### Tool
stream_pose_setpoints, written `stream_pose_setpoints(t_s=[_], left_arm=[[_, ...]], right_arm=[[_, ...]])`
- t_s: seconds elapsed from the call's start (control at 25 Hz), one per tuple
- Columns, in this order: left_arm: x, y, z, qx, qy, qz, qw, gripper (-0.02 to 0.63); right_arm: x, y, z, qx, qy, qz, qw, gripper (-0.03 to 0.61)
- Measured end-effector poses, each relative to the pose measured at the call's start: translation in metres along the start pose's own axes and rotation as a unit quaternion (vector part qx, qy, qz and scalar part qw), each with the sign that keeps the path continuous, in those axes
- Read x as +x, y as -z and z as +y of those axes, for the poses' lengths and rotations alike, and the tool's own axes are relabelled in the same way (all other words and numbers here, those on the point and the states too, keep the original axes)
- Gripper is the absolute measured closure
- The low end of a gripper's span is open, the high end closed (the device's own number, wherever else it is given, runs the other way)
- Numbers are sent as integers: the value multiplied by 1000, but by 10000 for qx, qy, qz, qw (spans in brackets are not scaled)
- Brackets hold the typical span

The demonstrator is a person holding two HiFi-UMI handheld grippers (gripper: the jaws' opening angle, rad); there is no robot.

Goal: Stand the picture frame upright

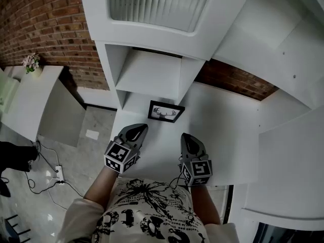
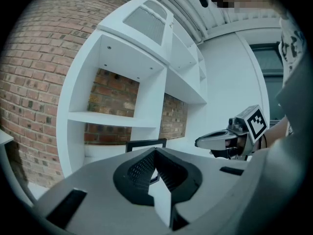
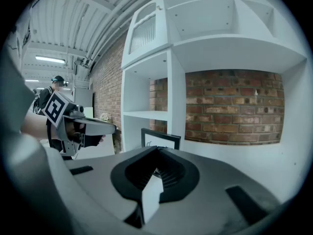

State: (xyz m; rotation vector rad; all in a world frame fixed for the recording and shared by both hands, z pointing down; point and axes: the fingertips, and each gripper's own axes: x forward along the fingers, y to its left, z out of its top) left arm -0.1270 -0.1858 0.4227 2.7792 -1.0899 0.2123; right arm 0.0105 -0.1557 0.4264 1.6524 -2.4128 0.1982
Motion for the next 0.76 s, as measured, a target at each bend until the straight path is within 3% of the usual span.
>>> stream_pose_setpoints(t_s=[0.76], left_arm=[[2,2,-1,-130,-127,124,9998,608]], right_arm=[[7,9,-2,-54,-26,176,9998,575]])
